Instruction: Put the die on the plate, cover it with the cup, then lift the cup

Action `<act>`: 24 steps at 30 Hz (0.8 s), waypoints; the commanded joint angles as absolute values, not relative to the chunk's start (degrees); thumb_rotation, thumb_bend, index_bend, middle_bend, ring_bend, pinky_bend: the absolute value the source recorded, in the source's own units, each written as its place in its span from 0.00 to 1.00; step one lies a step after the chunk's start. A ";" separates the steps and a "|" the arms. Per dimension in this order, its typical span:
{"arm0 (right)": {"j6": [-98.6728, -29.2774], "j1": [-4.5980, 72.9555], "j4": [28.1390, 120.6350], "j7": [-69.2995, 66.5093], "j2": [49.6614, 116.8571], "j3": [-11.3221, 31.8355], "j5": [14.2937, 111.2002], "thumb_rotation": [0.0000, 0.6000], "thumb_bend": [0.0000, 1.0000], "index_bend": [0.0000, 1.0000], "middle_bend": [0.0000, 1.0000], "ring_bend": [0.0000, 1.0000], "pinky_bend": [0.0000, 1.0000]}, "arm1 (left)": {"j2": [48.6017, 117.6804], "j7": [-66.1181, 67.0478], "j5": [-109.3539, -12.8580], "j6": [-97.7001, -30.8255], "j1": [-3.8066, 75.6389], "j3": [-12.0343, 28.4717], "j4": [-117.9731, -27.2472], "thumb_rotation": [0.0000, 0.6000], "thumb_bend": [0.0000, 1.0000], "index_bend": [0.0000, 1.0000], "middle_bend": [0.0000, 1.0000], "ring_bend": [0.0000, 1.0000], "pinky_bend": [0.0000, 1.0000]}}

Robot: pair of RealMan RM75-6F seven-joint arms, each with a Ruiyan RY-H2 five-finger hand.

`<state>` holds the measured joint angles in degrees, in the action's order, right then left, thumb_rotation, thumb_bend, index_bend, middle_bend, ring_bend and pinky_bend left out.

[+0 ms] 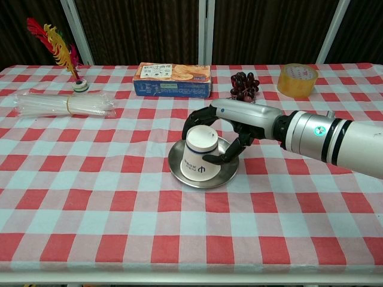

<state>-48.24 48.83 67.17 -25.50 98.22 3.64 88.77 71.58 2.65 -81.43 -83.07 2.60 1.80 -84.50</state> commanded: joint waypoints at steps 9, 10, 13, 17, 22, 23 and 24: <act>-48.92 49.53 69.35 -27.25 96.59 1.55 91.26 1.00 0.33 0.53 0.37 0.17 0.15 | 71.59 2.82 -81.19 -82.77 2.60 1.79 -84.67 1.00 0.00 0.14 0.13 0.02 0.02; -48.96 49.57 69.05 -26.80 96.66 1.80 90.99 1.00 0.33 0.53 0.37 0.17 0.15 | 71.57 2.81 -81.21 -82.82 2.58 1.78 -84.66 1.00 0.00 0.14 0.13 0.02 0.02; -48.32 49.57 66.64 -25.26 97.83 3.78 88.07 1.00 0.33 0.53 0.37 0.17 0.15 | 71.57 2.65 -81.21 -83.03 2.41 1.76 -84.63 1.00 0.00 0.14 0.13 0.02 0.02; -47.54 49.57 65.79 -24.22 98.47 4.83 86.06 1.00 0.33 0.53 0.36 0.17 0.15 | 71.65 2.43 -80.89 -82.83 2.26 1.68 -84.47 1.00 0.00 0.14 0.13 0.02 0.02; -47.57 50.17 70.49 -27.75 95.81 2.10 89.96 1.00 0.33 0.53 0.36 0.17 0.15 | 71.75 2.54 -80.99 -82.60 2.49 1.77 -84.36 1.00 0.00 0.14 0.13 0.02 0.02; -47.43 50.43 70.90 -27.78 95.36 1.74 90.52 1.00 0.33 0.53 0.36 0.17 0.15 | 71.73 2.57 -81.11 -82.64 2.54 1.79 -84.36 1.00 0.00 0.14 0.13 0.02 0.02; -47.45 50.52 70.77 -27.46 95.32 1.78 90.54 1.00 0.33 0.53 0.36 0.17 0.15 | 71.73 2.58 -81.17 -82.63 2.58 1.80 -84.34 1.00 0.00 0.14 0.13 0.02 0.02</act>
